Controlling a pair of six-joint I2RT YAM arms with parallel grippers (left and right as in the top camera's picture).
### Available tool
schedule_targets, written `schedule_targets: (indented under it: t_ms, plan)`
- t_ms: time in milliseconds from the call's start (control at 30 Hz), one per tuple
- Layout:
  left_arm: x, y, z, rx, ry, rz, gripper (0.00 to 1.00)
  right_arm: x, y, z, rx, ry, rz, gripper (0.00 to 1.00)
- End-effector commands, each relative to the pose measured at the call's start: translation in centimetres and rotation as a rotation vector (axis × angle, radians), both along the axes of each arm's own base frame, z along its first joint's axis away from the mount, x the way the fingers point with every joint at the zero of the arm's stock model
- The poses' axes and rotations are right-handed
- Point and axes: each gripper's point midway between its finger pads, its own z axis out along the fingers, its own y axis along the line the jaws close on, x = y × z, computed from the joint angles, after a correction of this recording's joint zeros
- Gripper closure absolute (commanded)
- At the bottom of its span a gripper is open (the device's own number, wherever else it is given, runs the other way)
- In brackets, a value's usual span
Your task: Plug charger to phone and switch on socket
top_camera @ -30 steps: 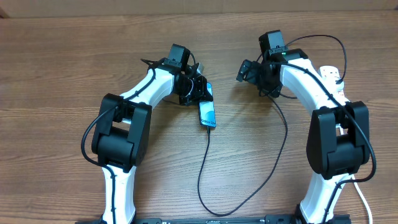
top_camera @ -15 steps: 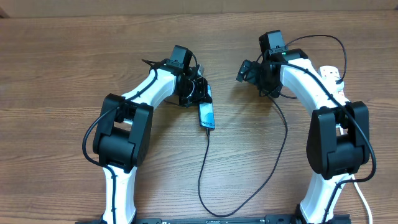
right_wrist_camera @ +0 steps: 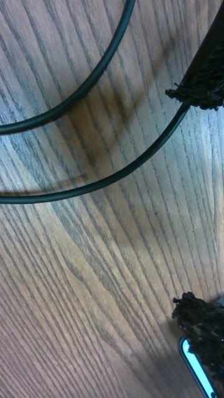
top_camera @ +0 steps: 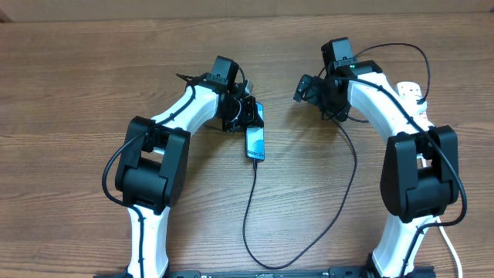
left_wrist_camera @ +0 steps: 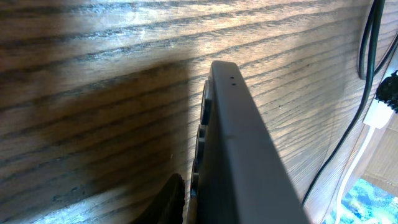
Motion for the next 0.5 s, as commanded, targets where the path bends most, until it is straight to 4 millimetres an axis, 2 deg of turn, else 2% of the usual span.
schedule_targets:
  t_ms: [0, 467]
  plan:
    - [0.03, -0.58, 0.50, -0.015, 0.000, -0.004, 0.83, 0.45, -0.16, 0.76, 0.004, -0.023, -0.002, 0.00]
    - [0.02, -0.58, 0.50, -0.015, 0.000, -0.004, 0.82, 0.45, -0.16, 0.76, 0.004, -0.023, -0.002, 0.00]
